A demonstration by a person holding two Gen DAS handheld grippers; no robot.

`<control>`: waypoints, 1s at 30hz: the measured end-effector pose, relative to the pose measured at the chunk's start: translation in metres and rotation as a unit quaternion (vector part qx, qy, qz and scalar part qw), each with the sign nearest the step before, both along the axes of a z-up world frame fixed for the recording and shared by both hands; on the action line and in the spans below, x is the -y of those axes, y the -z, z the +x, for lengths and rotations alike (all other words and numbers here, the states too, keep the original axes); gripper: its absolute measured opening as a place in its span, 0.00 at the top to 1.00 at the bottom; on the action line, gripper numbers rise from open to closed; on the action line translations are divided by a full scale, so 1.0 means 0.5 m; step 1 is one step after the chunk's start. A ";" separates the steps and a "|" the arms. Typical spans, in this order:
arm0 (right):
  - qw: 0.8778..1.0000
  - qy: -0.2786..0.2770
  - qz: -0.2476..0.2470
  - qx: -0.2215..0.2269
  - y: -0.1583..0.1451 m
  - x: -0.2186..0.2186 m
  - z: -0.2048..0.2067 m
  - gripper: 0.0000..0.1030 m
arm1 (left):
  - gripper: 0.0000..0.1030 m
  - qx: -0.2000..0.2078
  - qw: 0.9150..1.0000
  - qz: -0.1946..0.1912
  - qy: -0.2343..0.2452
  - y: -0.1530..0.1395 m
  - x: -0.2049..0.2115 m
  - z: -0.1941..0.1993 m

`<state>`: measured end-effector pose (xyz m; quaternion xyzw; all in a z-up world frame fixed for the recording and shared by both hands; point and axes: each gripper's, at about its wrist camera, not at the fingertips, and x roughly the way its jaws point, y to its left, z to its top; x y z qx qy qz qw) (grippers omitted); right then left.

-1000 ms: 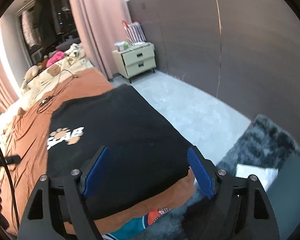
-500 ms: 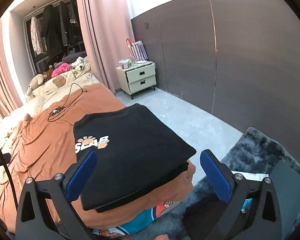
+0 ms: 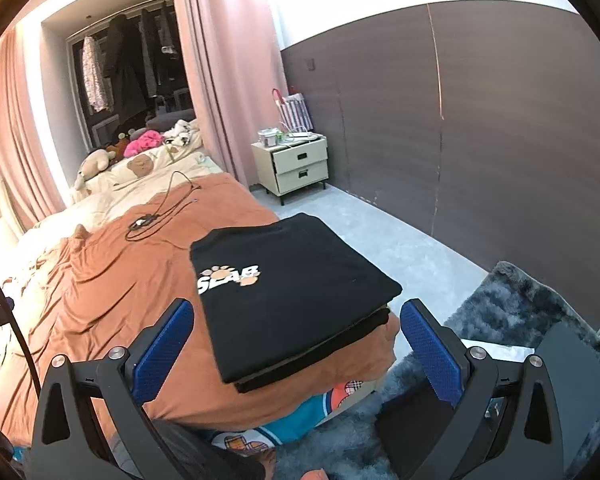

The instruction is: Fold small clothes

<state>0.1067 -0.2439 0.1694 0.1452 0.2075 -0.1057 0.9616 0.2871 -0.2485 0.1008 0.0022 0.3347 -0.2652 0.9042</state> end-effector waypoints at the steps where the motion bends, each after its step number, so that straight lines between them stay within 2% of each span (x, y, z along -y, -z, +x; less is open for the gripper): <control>1: 1.000 -0.005 -0.001 0.002 -0.001 -0.001 -0.007 0.00 | 0.00 0.001 1.000 0.002 0.001 -0.001 -0.001 -0.009; 9: 1.000 -0.024 -0.006 0.011 0.000 -0.009 -0.060 0.00 | 0.00 0.019 1.000 -0.009 -0.002 -0.017 -0.030 -0.072; 15: 0.999 -0.041 -0.015 0.012 0.011 -0.041 -0.083 0.00 | 0.00 0.062 0.998 -0.008 -0.031 -0.030 -0.079 -0.133; 24: 0.997 -0.069 0.005 0.026 0.033 -0.072 -0.095 0.00 | 0.00 0.064 0.996 0.004 -0.064 0.009 -0.162 -0.188; 27: 0.997 -0.071 0.022 0.028 0.040 -0.065 -0.095 0.00 | 0.00 0.050 0.995 -0.003 -0.084 0.020 -0.200 -0.196; 30: 0.997 -0.071 0.013 0.032 0.040 -0.069 -0.092 0.00 | 0.00 0.048 0.993 -0.010 -0.108 0.021 -0.233 -0.213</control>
